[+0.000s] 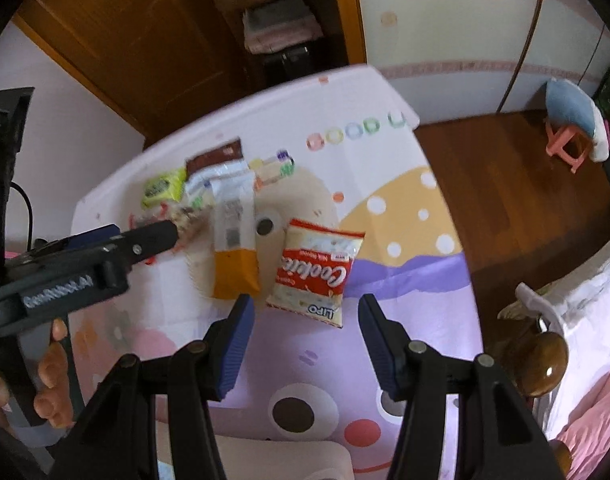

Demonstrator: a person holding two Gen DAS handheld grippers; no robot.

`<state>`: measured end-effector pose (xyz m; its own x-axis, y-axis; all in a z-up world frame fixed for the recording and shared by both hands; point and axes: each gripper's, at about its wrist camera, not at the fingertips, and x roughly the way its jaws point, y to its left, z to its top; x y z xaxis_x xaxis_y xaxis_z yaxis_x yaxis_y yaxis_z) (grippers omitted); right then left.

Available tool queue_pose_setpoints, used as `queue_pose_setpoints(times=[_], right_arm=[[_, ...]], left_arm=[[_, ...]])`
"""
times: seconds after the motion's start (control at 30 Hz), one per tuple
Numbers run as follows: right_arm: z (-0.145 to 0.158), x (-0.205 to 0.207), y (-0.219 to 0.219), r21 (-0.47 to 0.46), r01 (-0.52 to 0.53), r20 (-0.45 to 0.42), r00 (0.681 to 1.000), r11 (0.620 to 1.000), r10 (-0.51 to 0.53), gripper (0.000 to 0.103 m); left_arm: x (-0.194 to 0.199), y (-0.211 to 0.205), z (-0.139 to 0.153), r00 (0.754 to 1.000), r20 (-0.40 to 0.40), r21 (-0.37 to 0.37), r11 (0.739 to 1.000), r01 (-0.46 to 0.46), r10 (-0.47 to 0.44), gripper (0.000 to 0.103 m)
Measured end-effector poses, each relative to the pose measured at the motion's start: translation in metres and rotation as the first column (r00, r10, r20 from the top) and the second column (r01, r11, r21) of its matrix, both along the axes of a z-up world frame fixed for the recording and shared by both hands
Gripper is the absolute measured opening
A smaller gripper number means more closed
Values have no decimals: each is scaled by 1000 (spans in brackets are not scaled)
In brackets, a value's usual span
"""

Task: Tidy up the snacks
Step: 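Move both grippers back toward the remaining snacks, then grasp the white-and-orange wafer bar with the left gripper while the right grasps the red Cookies bag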

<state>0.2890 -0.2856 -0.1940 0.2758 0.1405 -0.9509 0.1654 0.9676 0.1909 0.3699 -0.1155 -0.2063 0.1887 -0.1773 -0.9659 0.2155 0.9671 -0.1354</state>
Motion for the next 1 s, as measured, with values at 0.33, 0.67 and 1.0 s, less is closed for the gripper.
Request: queue_pose_setpoints(times=[0.33, 0.67, 1.0], right_arm=[[-41, 10, 1, 5, -5, -78, 997, 1000, 5, 54], [-56, 11, -10, 90, 4, -87, 996, 996, 4, 54], [-70, 28, -18, 100, 64, -104, 993, 993, -53, 54]], left_arm=[[5, -9, -36, 997, -77, -44, 999, 7, -11, 84], [11, -9, -57, 992, -126, -89, 995, -39, 27, 84], [14, -21, -71, 980, -193, -161, 984, -75, 43, 82]])
